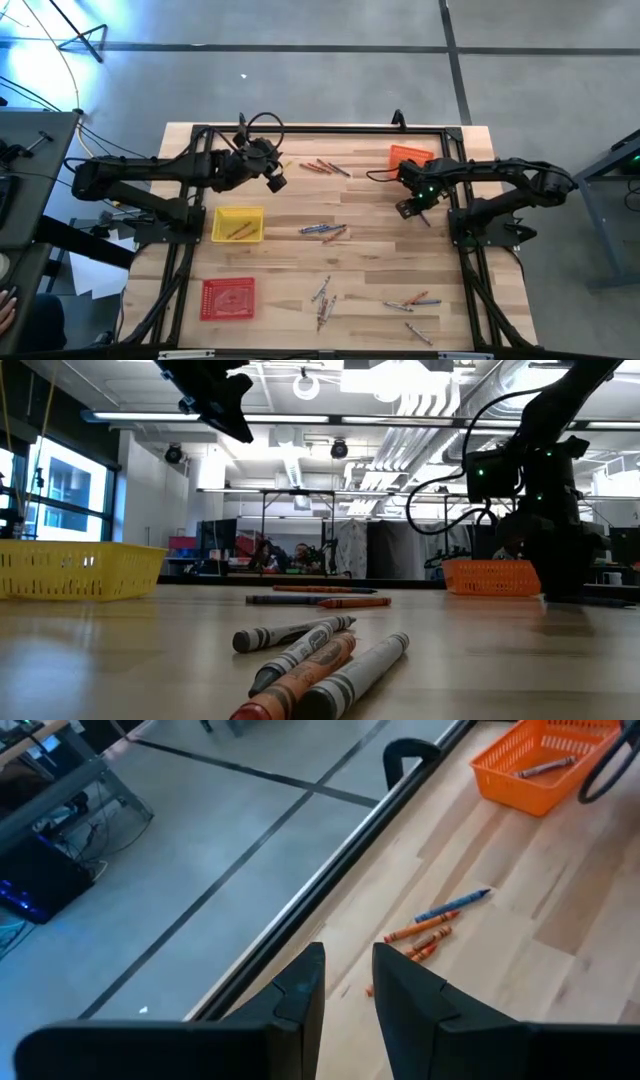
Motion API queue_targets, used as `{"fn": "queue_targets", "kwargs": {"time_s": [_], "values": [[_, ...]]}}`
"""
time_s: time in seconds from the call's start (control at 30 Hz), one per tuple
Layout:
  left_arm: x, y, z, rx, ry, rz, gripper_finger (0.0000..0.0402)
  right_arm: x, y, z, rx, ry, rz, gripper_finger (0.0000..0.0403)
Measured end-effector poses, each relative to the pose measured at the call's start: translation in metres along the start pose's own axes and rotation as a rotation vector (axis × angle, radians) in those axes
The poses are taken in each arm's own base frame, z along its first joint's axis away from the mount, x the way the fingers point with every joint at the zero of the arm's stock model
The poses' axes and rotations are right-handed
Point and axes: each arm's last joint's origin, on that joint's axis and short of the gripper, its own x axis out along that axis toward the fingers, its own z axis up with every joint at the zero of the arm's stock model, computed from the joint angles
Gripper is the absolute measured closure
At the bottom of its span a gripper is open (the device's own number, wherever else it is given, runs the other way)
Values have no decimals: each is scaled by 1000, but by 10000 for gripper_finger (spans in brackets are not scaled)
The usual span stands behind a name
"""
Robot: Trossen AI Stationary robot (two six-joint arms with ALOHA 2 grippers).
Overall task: Sort crayons
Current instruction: Put the blue crayon into the red bin
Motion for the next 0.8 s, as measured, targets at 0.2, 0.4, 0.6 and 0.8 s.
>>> {"fn": "queue_targets", "kwargs": {"time_s": [0.2, 0.4, 0.6, 0.8], "values": [[1, 1, 0, 12, -2, 3, 328, 0, 0, 0, -6, -4, -10, 312], [1, 1, 0, 12, -2, 3, 328, 0, 0, 0, -5, 2, 8, 393], [1, 1, 0, 13, -1, 3, 328, -8, 0, 1, -17, 38, -8, 397], [1, 1, 0, 18, -1, 3, 328, -44, 10, 7, -78, -45, 43, 400]]}}
